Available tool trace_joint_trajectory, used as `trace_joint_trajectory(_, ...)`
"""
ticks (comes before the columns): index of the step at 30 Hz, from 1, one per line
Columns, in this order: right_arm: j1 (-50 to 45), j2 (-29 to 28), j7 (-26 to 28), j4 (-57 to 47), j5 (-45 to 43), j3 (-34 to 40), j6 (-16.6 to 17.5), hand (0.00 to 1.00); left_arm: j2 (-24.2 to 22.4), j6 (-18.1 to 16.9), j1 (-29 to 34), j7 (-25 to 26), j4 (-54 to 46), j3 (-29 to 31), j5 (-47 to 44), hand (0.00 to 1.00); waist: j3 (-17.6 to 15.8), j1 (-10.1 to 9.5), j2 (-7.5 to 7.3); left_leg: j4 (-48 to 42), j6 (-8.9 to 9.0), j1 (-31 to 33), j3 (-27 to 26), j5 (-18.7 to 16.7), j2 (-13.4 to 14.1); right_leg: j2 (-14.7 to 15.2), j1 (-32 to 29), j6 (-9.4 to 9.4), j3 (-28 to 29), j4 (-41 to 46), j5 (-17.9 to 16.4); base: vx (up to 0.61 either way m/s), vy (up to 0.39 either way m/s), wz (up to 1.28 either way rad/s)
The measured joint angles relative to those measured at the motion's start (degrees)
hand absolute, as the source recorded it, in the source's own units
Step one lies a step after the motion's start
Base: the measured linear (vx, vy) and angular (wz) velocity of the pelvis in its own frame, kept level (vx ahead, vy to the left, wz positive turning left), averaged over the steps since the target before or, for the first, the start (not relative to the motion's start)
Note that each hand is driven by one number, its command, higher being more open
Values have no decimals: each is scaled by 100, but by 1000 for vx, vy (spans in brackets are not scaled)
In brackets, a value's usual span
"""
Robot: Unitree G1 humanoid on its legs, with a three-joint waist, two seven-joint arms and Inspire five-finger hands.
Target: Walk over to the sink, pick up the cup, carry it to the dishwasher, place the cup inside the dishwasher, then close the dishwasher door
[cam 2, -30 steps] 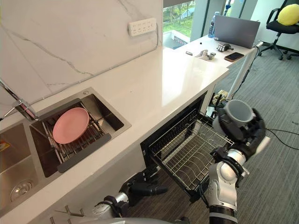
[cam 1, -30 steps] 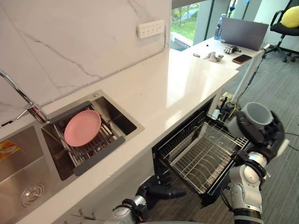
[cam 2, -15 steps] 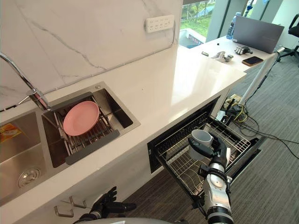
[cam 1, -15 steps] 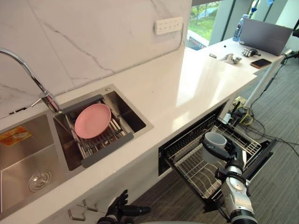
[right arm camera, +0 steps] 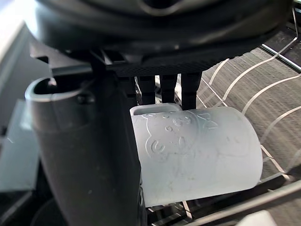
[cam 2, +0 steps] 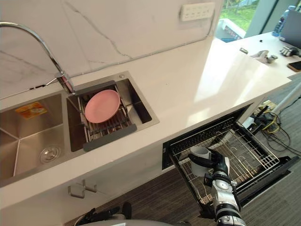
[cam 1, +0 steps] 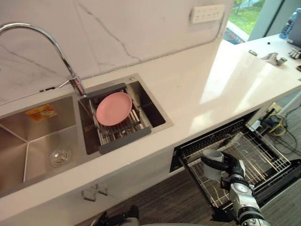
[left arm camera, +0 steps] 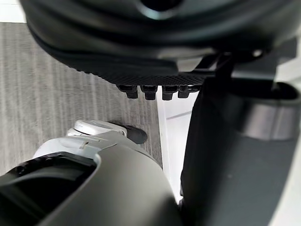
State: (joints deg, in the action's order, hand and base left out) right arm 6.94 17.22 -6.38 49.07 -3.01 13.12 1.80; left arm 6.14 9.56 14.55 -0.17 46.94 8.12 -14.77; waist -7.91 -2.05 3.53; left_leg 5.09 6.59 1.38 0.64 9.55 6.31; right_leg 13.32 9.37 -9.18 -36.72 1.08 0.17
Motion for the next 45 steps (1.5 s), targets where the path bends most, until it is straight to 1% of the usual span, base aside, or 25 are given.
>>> trace_joint_trajectory(1,12,62,24,47,14,3,-43,0,-27,32,-20,-10,2,59,-69,100,-62,1,43,21,-14,74,125,48,-17,13,2,-3,-134,73,-44,-89,-1,59)
trace_joint_trajectory(3,83,127,-29,120,5,102,-44,0,-56,41,-46,-21,-1,90,-160,100,-191,-3,111,27,-40,121,217,77,-42,47,63,-7,-303,182,-118,-93,15,47)
trace_joint_trajectory(4,88,136,-47,141,4,176,-46,0,-70,49,-67,-22,4,121,-162,100,-212,-5,128,28,-84,121,201,42,-47,66,91,-4,-354,212,-146,-89,34,55)
trace_joint_trajectory(6,60,161,-162,218,47,304,-50,0,-78,75,-102,-44,108,281,-159,100,-240,115,137,28,-143,85,-378,53,15,187,304,-103,-669,329,-235,-54,36,67)
trace_joint_trajectory(8,25,198,-265,240,261,396,-99,0,-73,130,-104,-111,145,409,-158,100,-263,114,138,27,-213,26,-532,141,-30,297,404,-100,-735,431,-322,-2,36,43)
trace_joint_trajectory(10,30,230,-319,262,483,424,-170,0,-34,143,-114,-198,167,436,-146,100,-296,54,135,24,-212,-4,-485,180,-109,362,435,-94,-705,457,-362,22,25,22)
trace_joint_trajectory(11,40,276,-335,343,543,432,-205,100,9,145,-131,-258,222,436,-144,100,-310,33,135,21,-205,-11,-440,191,-155,386,466,-93,-646,456,-394,15,-2,20)
trace_joint_trajectory(12,66,307,-341,445,546,442,-244,100,47,150,-134,-274,250,436,-144,100,-311,17,136,9,-206,-26,-420,192,-180,397,489,-73,-554,455,-432,17,-13,19)
trace_joint_trajectory(14,114,335,-334,659,585,455,-318,100,110,180,-134,-311,328,457,-146,100,-316,0,150,-2,-207,-102,-388,198,-210,412,577,-105,-492,455,-481,11,-38,10)
trace_joint_trajectory(18,111,336,-169,801,998,453,-431,100,106,286,-133,-394,385,505,-138,100,-309,12,257,2,-205,-198,-372,200,-190,400,665,-184,-492,484,-535,-36,-41,2)
trace_joint_trajectory(23,67,339,-83,854,1386,424,-464,100,105,395,-156,-393,402,583,302,100,-258,60,340,26,-177,-222,-398,217,-116,345,662,-210,-431,498,-555,-63,-19,-5)
trace_joint_trajectory(28,-240,341,-247,297,1327,413,-464,100,106,506,-164,-494,437,736,355,100,-256,69,348,26,-151,-247,-534,196,-35,300,615,-196,-264,512,-567,-48,-12,-15)
trace_joint_trajectory(31,-417,334,-420,-421,1067,447,-429,100,105,502,-164,-506,490,836,347,100,-242,132,370,21,-129,-261,-707,178,46,279,453,-163,-29,571,-602,-24,-30,-34)
trace_joint_trajectory(33,-617,228,-536,-1057,562,684,-238,100,85,429,-163,-500,579,885,257,100,-222,145,380,-7,-135,-344,-944,126,111,271,337,-142,222,618,-630,7,-43,-49)
trace_joint_trajectory(34,-678,173,-548,-1208,409,788,-156,100,70,400,-163,-496,605,934,241,100,-203,173,408,-9,-142,-372,-985,112,118,272,335,-142,257,622,-641,13,-42,-39)
trace_joint_trajectory(35,-840,32,-570,-1537,188,1011,-23,100,43,371,-163,-484,675,980,240,100,-212,209,364,-50,-151,-400,-1098,73,129,281,325,-161,328,636,-671,17,-36,-28)
trace_joint_trajectory(37,-1110,-253,-576,-2056,-241,1341,212,100,10,371,-172,-480,718,1089,235,100,-214,289,351,-317,-193,-357,-1307,-41,145,306,323,-167,400,663,-712,23,-25,-19)
trace_joint_trajectory(38,-1289,-481,-506,-2426,-712,1528,416,100,-7,369,-178,-476,731,1144,229,100,-228,331,319,-588,-299,-267,-1558,-125,164,319,276,-191,537,681,-810,-5,-18,-16)
trace_joint_trajectory(39,-1410,-673,-432,-2754,-965,1643,510,100,-14,370,-186,-467,763,1185,215,100,-237,358,306,-791,-340,-211,-1733,-162,189,324,260,-171,638,690,-833,-14,-21,-34)
trace_joint_trajectory(41,-1630,-958,16,-3454,-1715,1768,759,100,-35,385,-181,-383,811,1248,173,100,-237,402,302,-1168,-346,-212,-2075,-325,333,286,253,-161,855,706,-811,-1,-29,-54)
trace_joint_trajectory(42,-1669,-1040,279,-3851,-2054,1795,858,100,-47,390,-179,-365,856,1272,218,100,-237,470,301,-1223,-295,-301,-2218,-410,411,243,252,-115,986,726,-799,26,-30,-60)
trace_joint_trajectory(45,-1666,-1099,770,-4662,-2601,1809,1107,100,-51,481,-206,-344,895,1262,343,100,-230,518,290,-966,-151,-608,-2533,-516,494,181,216,-107,1246,756,-801,35,8,-53)
